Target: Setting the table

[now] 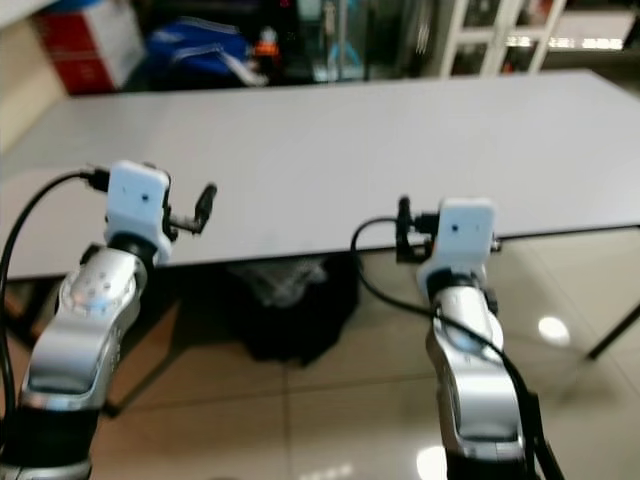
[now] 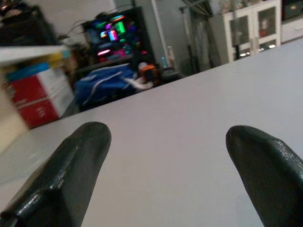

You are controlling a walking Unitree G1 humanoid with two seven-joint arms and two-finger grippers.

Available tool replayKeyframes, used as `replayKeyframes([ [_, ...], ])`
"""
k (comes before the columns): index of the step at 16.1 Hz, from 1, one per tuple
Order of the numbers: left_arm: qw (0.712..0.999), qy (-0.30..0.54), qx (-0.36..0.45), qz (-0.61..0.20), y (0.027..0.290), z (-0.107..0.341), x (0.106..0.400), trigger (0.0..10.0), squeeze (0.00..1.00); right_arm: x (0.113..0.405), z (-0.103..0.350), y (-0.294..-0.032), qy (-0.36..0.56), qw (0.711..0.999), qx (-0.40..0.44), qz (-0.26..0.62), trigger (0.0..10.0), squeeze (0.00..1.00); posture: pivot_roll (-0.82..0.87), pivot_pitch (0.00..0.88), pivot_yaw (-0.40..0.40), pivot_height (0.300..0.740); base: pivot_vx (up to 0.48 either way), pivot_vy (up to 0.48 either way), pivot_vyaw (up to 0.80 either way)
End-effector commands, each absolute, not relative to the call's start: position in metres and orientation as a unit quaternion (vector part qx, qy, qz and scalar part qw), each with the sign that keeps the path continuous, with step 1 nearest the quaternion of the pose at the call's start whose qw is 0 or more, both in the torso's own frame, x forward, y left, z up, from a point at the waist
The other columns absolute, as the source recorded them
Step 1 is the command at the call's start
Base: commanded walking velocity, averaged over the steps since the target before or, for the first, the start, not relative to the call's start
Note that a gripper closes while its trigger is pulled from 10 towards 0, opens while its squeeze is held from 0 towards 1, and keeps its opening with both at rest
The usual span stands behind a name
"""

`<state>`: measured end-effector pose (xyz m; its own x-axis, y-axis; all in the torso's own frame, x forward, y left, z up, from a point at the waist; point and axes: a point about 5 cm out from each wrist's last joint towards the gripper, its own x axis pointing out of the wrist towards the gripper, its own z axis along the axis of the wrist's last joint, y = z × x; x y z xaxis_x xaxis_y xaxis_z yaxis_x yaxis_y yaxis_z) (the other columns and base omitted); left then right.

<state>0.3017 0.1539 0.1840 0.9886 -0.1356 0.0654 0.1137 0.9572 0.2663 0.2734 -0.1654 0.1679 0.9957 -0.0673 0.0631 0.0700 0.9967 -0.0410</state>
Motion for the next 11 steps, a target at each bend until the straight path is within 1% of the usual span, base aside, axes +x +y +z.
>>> replayKeyframes([
  [1,0.991,-0.025,0.125,-0.046,0.162,0.178,0.299,10.0,0.00,0.277,0.164,-0.152,-0.003,1.000,0.005,0.017,10.0,0.00,0.07,0.034,-0.001,0.740,0.000,0.480,0.00],
  [2,0.991,-0.020,0.123,-0.044,0.163,0.175,0.295,10.0,0.00,0.279,0.160,-0.145,0.004,0.999,-0.006,0.040,10.0,0.00,0.08,0.038,-0.020,0.740,0.000,0.480,0.00],
  [5,0.993,-0.012,0.118,-0.020,0.172,0.172,0.289,10.0,0.00,0.280,0.149,-0.139,0.029,0.999,0.004,0.042,10.0,0.00,0.10,0.048,-0.062,0.740,0.000,0.480,0.00],
  [6,0.994,-0.006,0.109,-0.013,0.173,0.170,0.288,10.0,0.00,0.279,0.144,-0.139,0.041,0.998,0.013,0.041,10.0,0.84,0.11,0.054,-0.074,0.740,0.000,0.480,0.00],
  [7,0.995,0.000,0.099,-0.019,0.172,0.169,0.287,10.0,0.77,0.279,0.143,-0.138,0.045,0.998,0.017,0.046,10.0,1.00,0.11,0.057,-0.076,0.740,0.000,0.480,0.00],
  [8,0.995,0.004,0.096,-0.029,0.170,0.168,0.285,10.0,1.00,0.279,0.146,-0.136,0.044,0.997,0.003,0.057,10.0,1.00,0.11,0.061,-0.076,0.740,0.000,0.480,0.00],
  [11,0.993,0.001,0.111,-0.029,0.167,0.170,0.282,10.0,1.00,0.280,0.152,-0.134,0.032,0.997,-0.003,0.073,10.0,1.00,0.12,0.072,-0.077,0.740,0.000,0.480,0.00],
])
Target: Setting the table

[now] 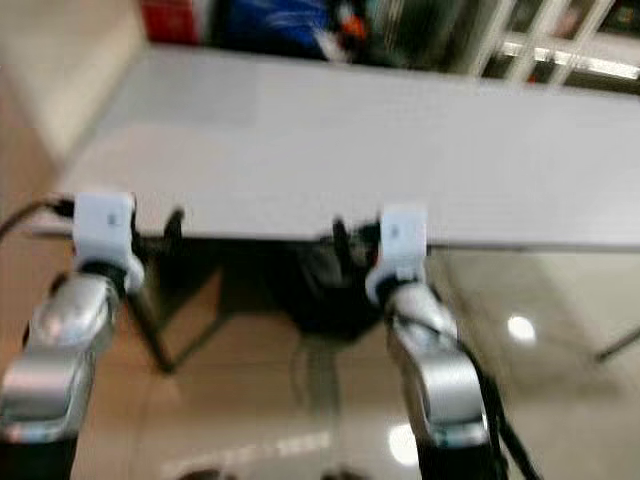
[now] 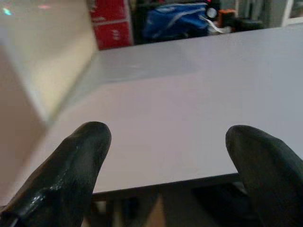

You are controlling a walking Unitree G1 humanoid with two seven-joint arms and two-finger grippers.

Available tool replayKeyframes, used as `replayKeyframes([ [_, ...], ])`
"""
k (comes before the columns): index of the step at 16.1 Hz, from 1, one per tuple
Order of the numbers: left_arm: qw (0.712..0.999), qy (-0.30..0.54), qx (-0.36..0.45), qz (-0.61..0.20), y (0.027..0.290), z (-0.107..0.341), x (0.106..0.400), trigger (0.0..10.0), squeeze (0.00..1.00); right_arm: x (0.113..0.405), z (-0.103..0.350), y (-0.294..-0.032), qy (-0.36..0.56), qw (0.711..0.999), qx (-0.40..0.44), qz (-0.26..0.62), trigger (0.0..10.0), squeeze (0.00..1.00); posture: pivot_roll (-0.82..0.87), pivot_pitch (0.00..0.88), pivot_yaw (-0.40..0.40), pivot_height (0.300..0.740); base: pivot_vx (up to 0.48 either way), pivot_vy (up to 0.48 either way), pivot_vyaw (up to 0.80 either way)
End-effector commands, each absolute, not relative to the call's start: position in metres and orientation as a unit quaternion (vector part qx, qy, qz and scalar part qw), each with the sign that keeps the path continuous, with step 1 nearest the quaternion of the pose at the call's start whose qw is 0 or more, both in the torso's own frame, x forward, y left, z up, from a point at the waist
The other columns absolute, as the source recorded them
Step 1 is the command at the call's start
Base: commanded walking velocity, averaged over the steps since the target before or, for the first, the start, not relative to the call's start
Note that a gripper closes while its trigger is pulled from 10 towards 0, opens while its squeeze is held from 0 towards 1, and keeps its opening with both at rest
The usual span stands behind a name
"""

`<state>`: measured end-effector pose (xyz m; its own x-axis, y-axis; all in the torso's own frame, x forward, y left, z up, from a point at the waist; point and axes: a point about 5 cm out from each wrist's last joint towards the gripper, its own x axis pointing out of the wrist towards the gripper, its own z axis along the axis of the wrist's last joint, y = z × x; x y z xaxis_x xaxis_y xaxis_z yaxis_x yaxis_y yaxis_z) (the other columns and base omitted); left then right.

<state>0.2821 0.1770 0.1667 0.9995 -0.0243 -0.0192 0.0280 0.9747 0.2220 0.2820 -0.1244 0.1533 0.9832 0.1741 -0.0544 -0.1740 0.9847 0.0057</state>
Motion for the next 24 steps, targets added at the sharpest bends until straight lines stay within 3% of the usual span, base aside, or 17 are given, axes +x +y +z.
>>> replayKeyframes([
  [1,0.993,-0.002,0.114,-0.027,0.167,0.173,0.281,10.0,1.00,0.281,0.154,-0.133,0.028,0.997,-0.002,0.070,10.0,1.00,0.13,0.081,-0.080,0.740,0.000,0.480,0.00],
  [3,0.993,-0.005,0.116,-0.024,0.168,0.175,0.280,10.0,1.00,0.281,0.158,-0.131,0.016,0.997,0.000,0.074,10.0,1.00,0.13,0.084,-0.086,0.740,0.000,0.480,0.00],
  [4,0.993,-0.004,0.116,-0.022,0.169,0.176,0.279,10.0,0.00,0.281,0.161,-0.128,0.012,0.997,-0.002,0.083,10.0,1.00,0.13,0.087,-0.090,0.740,0.000,0.480,0.00],
  [5,0.993,-0.003,0.117,-0.021,0.169,0.176,0.279,10.0,0.00,0.282,0.161,-0.127,0.012,0.996,-0.004,0.084,10.0,0.73,0.14,0.095,-0.093,0.740,0.000,0.480,0.00],
  [6,0.993,-0.003,0.121,-0.018,0.169,0.177,0.277,10.0,0.00,0.283,0.161,-0.129,0.013,0.997,-0.012,0.077,10.0,0.00,0.14,0.097,-0.094,0.740,0.000,0.480,0.00],
  [8,0.993,-0.004,0.121,-0.017,0.167,0.177,0.273,10.0,0.00,0.283,0.161,-0.131,0.011,0.998,-0.004,0.068,10.0,0.00,0.15,0.093,-0.099,0.740,0.000,0.480,0.00],
  [16,0.991,-0.014,0.130,-0.008,0.166,0.183,0.274,10.0,0.00,0.288,0.161,-0.135,0.012,0.998,-0.007,0.061,10.0,0.00,0.16,0.100,-0.113,0.740,0.000,0.480,-0.78],
  [24,0.990,-0.024,0.137,0.006,0.169,0.187,0.278,10.0,0.00,0.291,0.172,-0.132,-0.012,0.998,0.026,0.065,10.0,0.00,0.16,0.085,-0.103,0.740,0.000,0.480,0.00],
])
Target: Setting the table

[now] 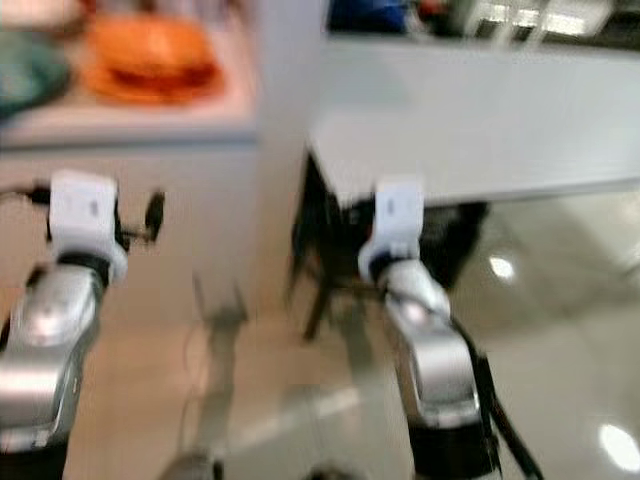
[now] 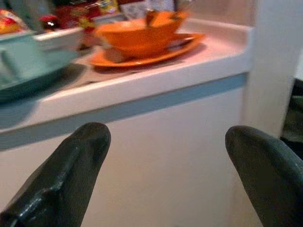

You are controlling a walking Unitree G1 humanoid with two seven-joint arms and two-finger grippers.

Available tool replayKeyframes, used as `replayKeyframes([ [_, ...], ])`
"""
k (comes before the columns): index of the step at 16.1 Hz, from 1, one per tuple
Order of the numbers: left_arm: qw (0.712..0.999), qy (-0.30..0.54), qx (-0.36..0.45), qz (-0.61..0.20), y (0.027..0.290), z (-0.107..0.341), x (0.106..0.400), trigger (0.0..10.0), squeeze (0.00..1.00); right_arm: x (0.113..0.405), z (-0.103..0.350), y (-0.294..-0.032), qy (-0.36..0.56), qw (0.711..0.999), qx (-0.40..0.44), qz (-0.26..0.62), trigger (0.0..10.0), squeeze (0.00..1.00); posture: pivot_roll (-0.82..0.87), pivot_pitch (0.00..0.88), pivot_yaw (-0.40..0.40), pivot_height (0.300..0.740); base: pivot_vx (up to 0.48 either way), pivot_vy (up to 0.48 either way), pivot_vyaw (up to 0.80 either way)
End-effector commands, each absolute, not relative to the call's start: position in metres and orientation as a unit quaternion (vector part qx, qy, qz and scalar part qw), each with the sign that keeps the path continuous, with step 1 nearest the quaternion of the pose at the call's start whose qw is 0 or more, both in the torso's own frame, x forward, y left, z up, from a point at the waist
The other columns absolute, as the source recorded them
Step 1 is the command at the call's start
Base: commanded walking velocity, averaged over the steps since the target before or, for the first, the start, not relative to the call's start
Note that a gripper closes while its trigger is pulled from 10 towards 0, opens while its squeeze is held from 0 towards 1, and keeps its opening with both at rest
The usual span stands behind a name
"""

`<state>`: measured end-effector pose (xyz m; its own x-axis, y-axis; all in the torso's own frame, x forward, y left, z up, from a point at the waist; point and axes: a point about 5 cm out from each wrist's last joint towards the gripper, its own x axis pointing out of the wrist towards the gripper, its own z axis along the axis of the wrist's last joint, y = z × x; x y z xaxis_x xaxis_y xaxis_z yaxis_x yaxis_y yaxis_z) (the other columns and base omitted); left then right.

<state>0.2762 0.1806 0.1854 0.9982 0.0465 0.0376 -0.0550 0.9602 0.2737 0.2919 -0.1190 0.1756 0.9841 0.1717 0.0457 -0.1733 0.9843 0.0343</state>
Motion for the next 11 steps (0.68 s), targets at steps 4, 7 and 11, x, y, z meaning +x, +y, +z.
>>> replayKeyframes([
  [4,0.988,-0.056,0.143,-0.004,0.166,0.201,0.283,10.0,0.00,0.295,0.177,-0.133,-0.027,0.996,0.057,0.067,10.0,0.00,0.16,0.066,-0.096,0.740,0.000,0.480,0.00],
  [7,0.988,-0.069,0.135,-0.006,0.166,0.205,0.285,10.0,0.00,0.295,0.179,-0.131,-0.034,0.996,0.053,0.064,10.0,0.00,0.16,0.053,-0.084,0.740,0.000,0.480,0.00],
  [11,0.987,-0.112,0.114,-0.025,0.160,0.219,0.286,10.0,0.00,0.295,0.183,-0.137,-0.047,0.996,0.057,0.051,10.0,0.00,0.16,0.041,-0.080,0.740,0.000,0.000,0.00],
])
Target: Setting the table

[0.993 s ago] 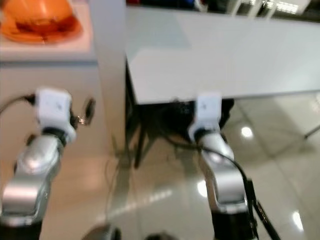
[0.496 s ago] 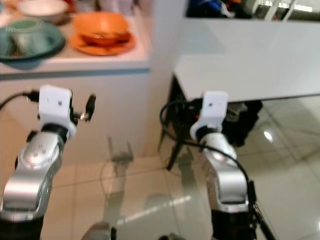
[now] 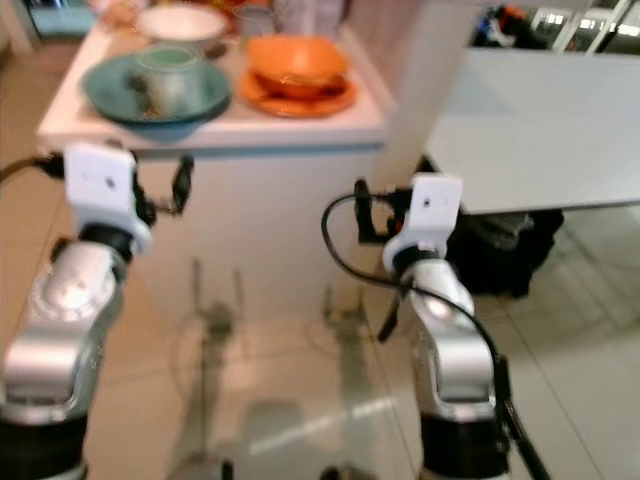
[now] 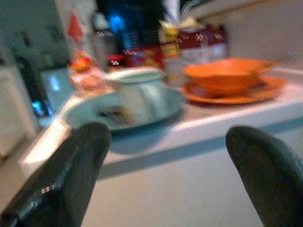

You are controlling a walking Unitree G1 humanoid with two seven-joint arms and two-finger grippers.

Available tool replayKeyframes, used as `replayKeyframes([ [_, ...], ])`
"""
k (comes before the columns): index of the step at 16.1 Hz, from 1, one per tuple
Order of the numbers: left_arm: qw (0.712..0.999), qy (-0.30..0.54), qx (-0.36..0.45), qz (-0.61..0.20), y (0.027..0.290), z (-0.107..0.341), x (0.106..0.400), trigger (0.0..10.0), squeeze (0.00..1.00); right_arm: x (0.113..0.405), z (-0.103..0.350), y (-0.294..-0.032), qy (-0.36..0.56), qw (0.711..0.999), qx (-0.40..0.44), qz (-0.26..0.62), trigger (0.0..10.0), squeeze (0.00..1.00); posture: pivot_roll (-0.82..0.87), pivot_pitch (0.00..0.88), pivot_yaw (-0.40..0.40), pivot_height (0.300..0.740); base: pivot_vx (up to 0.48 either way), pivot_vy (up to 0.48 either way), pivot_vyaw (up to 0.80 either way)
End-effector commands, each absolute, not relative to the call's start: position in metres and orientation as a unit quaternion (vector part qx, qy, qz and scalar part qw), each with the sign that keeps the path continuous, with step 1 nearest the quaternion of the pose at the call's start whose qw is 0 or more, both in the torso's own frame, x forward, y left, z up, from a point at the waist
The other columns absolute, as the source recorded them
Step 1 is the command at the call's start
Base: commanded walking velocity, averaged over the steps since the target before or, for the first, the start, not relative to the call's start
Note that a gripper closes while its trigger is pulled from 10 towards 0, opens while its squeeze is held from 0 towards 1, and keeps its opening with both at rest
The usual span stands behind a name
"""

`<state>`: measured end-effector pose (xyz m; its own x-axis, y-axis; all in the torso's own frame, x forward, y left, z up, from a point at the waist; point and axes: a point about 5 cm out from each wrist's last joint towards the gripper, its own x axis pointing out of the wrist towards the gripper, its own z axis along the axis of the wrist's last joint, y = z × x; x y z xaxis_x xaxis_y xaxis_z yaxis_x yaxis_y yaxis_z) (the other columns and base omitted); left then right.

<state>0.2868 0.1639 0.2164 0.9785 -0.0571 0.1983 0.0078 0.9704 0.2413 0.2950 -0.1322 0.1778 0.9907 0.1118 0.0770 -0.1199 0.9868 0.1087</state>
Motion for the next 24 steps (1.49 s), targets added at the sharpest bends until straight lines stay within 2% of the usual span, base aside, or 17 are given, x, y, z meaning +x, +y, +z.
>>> replayKeyframes([
  [1,0.985,-0.123,0.119,-0.036,0.158,0.224,0.286,10.0,0.00,0.296,0.188,-0.138,-0.058,0.996,0.052,0.050,10.0,0.00,0.16,0.039,-0.080,0.740,0.000,0.000,0.00],
  [4,0.979,-0.146,0.132,-0.048,0.154,0.232,0.286,10.0,0.00,0.302,0.207,-0.142,-0.077,0.995,0.037,0.048,10.0,0.00,0.16,0.036,-0.083,0.740,0.286,0.000,0.00],
  [9,0.977,-0.154,0.137,-0.064,0.150,0.239,0.289,10.0,0.00,0.307,0.212,-0.147,-0.075,0.995,0.056,0.036,10.0,0.00,0.16,0.031,-0.083,0.740,0.363,0.000,0.00],
  [13,0.977,-0.156,0.135,-0.062,0.153,0.242,0.291,10.0,0.00,0.303,0.221,-0.136,-0.094,0.991,0.038,0.083,10.0,0.00,0.16,0.031,-0.080,0.740,0.364,0.000,0.00],
  [24,0.975,-0.162,0.130,-0.078,0.148,0.242,0.287,10.0,0.00,0.303,0.223,-0.137,-0.098,0.991,0.029,0.084,10.0,0.00,0.16,0.033,-0.086,0.740,0.363,0.000,0.00],
])
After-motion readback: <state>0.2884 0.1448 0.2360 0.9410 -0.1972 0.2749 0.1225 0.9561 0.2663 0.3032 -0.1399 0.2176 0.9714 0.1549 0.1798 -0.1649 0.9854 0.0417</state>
